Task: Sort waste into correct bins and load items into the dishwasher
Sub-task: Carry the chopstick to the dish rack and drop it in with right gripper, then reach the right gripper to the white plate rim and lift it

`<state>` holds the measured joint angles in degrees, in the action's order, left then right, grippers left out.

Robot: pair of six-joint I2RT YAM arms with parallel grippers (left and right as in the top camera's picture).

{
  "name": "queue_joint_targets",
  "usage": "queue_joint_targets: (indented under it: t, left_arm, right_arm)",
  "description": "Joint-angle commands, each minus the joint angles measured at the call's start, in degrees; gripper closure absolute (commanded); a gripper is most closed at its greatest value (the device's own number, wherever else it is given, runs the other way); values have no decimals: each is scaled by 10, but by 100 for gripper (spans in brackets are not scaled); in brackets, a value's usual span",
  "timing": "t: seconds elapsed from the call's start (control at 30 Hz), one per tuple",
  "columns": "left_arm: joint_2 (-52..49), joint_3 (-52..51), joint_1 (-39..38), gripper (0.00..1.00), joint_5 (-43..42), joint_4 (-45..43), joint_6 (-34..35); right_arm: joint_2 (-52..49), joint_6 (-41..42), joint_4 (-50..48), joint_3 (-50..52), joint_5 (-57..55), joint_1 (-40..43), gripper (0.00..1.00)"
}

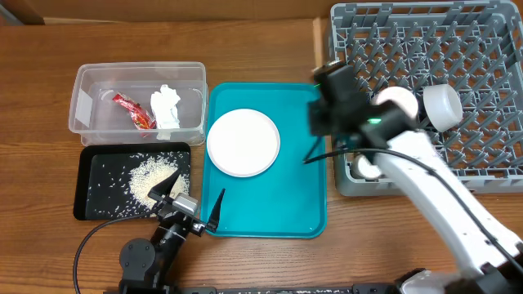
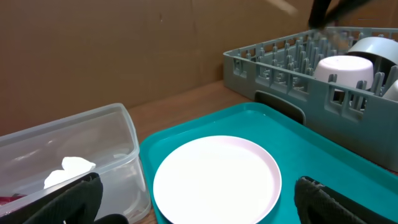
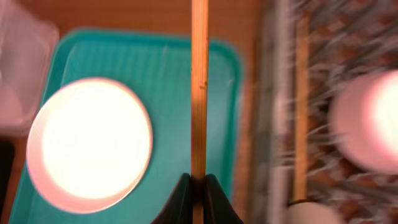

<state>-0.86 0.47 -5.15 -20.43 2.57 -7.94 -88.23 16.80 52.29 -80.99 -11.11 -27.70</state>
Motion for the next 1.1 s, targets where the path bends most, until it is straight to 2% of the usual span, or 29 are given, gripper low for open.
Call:
queue_joint_targets:
  t: [0.0,0.17,0.37,0.5,0.67,0.8,0.93,1.07]
  left_arm:
    - [5,-2,3,0,-4,0,-8]
    - [5,-2,3,0,-4,0,-8]
    - [5,-2,3,0,-4,0,-8]
    - [5,-2,3,0,-4,0,-8]
    - [5,-2,3,0,-4,0,-8]
    - [5,-2,3,0,-4,0,-8]
    - [5,-2,3,0,-4,0,-8]
    - [5,-2,3,0,-4,0,-8]
  right_arm:
    - [-12,-71,3,1,-21,51,96]
    - [-49,-109,-1,2,35,99,96]
    - [-107,-113,0,4,-12,107,94]
    - [-96,-113,6,-3,0,82,61]
    - [-66,-99,7,-5,62,20,59]
    - [-70,-42,5,-3,130,-33,59]
    - [-100,61,-2,-3,125,-73,51]
    - [-154,120,-22,-2,125,-79,45]
